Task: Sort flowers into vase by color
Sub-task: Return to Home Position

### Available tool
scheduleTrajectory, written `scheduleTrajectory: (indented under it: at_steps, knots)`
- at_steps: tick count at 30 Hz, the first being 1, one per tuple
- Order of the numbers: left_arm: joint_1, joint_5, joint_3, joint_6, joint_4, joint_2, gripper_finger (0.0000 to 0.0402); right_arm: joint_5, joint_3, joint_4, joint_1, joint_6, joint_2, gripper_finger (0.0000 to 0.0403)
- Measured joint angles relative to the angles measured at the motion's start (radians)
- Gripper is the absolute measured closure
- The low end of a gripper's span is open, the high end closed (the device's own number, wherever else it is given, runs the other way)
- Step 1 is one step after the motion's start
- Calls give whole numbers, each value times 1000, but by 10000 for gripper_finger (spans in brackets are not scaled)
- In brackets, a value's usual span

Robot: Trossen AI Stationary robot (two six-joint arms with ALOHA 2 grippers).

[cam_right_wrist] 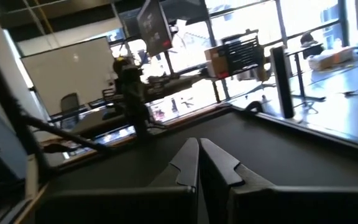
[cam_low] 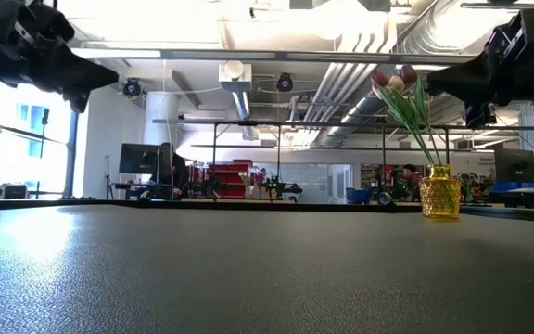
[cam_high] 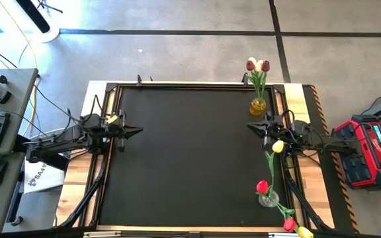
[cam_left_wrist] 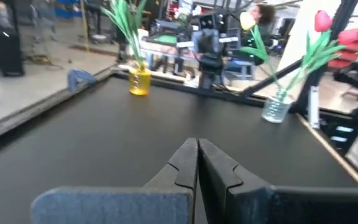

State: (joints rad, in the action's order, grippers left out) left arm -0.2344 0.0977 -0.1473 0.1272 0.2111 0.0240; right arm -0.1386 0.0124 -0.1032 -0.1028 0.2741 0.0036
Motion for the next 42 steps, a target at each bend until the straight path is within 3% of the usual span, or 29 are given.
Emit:
scheduleTrajectory:
  at_steps: [3, 6, 14, 18, 26, 35, 42]
  knots:
    - [1, 15, 36, 53, -83, -1, 401, -32, 0, 3, 0, -29, 0, 403]
    - [1, -49, 69, 104, -183, 0, 401, -79, -2, 15, 0, -32, 1, 403]
    - [6, -51, 62, 70, -175, -20, 401, -91, -2, 17, -2, -19, 1, 403]
    - [38, -54, 120, 102, -198, -20, 401, -90, -2, 17, -2, -10, 1, 403]
    - [104, -99, 135, 72, -235, -19, 401, 19, -2, -9, -1, 40, 1, 403]
    - [120, -114, 135, 53, -221, -18, 401, 29, -3, 72, -1, 39, 3, 403]
    - [120, -110, 135, 37, -220, -18, 401, 84, -2, 84, -1, -65, 23, 403]
